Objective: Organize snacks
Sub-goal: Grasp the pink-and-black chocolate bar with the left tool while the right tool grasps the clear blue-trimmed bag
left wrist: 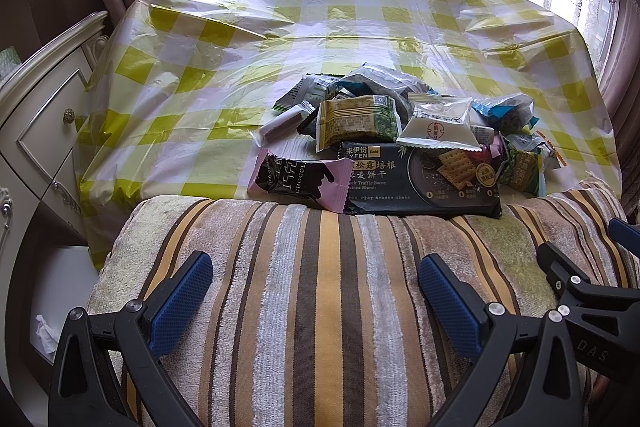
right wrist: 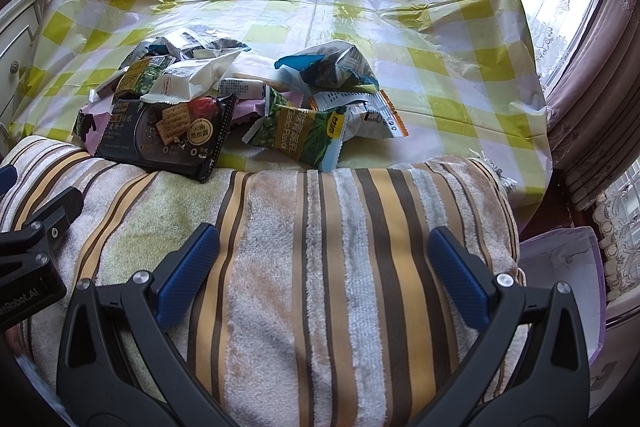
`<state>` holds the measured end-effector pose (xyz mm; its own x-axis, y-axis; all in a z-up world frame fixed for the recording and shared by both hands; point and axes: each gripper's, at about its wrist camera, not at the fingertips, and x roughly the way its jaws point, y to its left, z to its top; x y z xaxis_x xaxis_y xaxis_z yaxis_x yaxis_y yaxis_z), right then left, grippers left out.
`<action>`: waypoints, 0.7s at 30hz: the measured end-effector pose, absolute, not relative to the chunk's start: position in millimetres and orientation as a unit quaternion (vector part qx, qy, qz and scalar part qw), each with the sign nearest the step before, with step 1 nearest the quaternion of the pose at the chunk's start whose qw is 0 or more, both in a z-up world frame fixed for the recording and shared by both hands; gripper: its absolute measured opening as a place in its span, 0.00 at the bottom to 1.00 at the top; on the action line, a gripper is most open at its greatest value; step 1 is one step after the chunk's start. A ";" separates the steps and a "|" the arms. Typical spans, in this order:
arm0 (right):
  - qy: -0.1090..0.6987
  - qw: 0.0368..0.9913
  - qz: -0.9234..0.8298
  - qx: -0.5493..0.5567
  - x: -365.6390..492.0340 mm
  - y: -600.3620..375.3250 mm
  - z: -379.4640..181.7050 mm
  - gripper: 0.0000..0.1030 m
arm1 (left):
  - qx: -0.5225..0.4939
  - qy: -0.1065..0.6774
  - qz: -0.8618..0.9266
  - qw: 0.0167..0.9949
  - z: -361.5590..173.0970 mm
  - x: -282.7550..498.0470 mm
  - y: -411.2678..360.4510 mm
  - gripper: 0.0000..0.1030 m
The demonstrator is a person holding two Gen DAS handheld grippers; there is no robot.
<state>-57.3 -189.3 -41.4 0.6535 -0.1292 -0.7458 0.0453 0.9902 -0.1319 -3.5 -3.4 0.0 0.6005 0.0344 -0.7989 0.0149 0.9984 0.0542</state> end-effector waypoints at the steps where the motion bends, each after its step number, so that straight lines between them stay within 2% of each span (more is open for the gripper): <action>1: 0.415 0.907 -0.046 -0.050 -56.8 -190.1 -41.2 1.00 | 0.025 0.448 0.004 0.894 0.4 -3.2 -2.3 1.00; 11: 0.425 0.905 -0.006 -0.039 -47.3 -202.5 -34.0 1.00 | -0.026 0.456 -0.022 0.889 7.9 7.6 13.1 1.00; 13: 0.425 0.905 -0.008 -0.034 -42.8 -205.6 -32.7 1.00 | -0.048 0.455 -0.026 0.889 9.4 14.3 19.0 0.97; 16: 0.422 0.906 -0.023 -0.021 -33.3 -211.7 -29.0 1.00 | -0.079 0.458 -0.023 0.885 9.8 27.7 29.3 0.84; 18: 0.421 0.907 -0.026 -0.008 -24.0 -216.9 -26.8 1.00 | -0.102 0.462 -0.024 0.881 8.1 36.8 37.5 0.67; 19: 0.420 0.907 -0.028 0.000 -19.3 -219.2 -25.4 1.00 | -0.115 0.466 -0.024 0.877 6.2 41.9 42.7 0.62; 21: 0.414 0.909 -0.033 0.011 -10.0 -224.6 -22.1 1.00 | -0.137 0.474 -0.017 0.870 1.8 51.2 54.3 0.42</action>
<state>-10.0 -224.6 -22.1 0.6543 -0.0517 -0.7544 0.0695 0.9976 -0.0081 51.2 54.3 1.8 0.5496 -0.1597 -0.8200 -0.0994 0.9621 -0.2540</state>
